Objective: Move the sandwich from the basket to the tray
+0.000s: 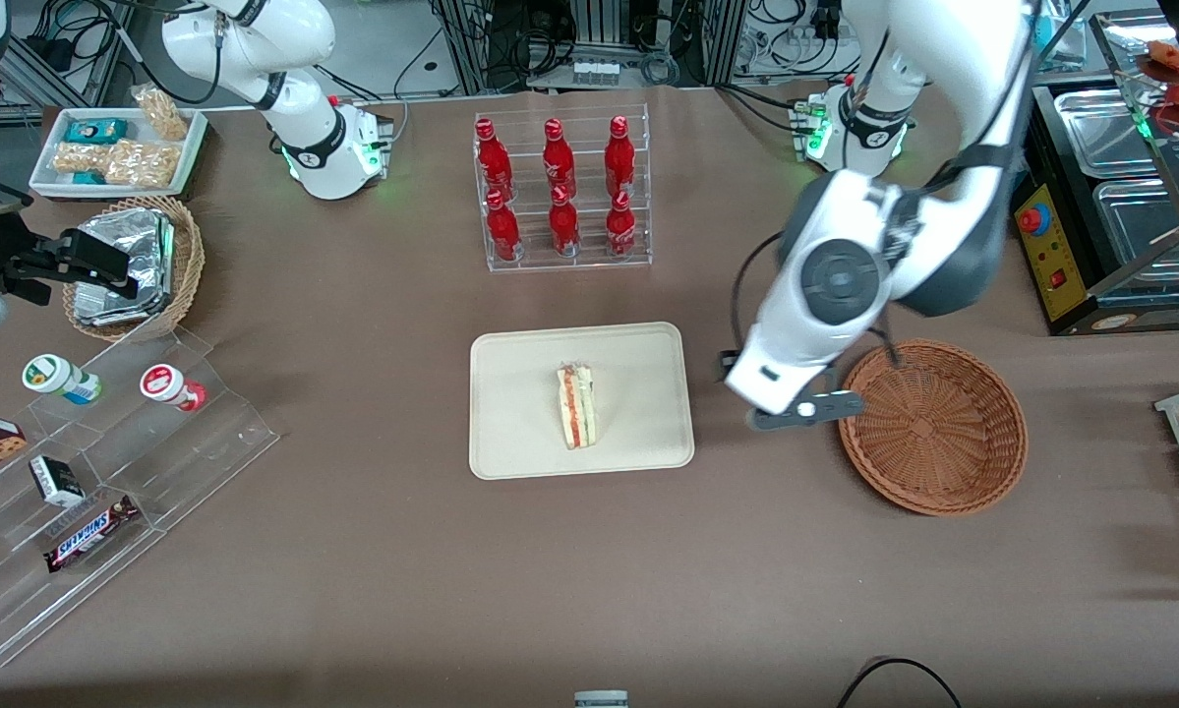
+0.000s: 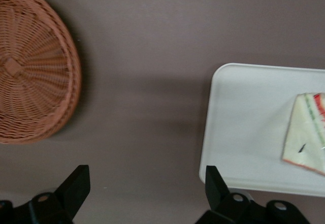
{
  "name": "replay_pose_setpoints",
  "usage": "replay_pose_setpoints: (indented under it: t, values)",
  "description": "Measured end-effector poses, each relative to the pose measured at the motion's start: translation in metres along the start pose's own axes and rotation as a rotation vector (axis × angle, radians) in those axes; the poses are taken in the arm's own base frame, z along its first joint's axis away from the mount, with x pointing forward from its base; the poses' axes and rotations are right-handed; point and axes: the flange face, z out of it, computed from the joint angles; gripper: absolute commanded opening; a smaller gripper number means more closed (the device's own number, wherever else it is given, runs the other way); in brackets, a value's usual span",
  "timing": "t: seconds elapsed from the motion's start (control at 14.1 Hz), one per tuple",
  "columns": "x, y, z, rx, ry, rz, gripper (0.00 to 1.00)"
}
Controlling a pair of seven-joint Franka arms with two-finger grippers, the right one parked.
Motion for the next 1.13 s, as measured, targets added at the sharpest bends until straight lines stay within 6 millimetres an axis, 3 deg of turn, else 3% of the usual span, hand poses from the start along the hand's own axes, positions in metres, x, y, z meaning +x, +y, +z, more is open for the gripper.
replay_pose_setpoints:
  t: [0.28,0.64,0.85,1.13]
  values:
    - [-0.009,-0.083,-0.025,-0.017,-0.019,0.081,1.0]
    - [-0.024,-0.18,-0.077,-0.046,-0.04,0.156,1.0]
    - [-0.029,-0.215,-0.099,-0.062,-0.004,0.19,1.0]
    - [-0.041,-0.241,-0.131,-0.001,0.042,0.23,1.0]
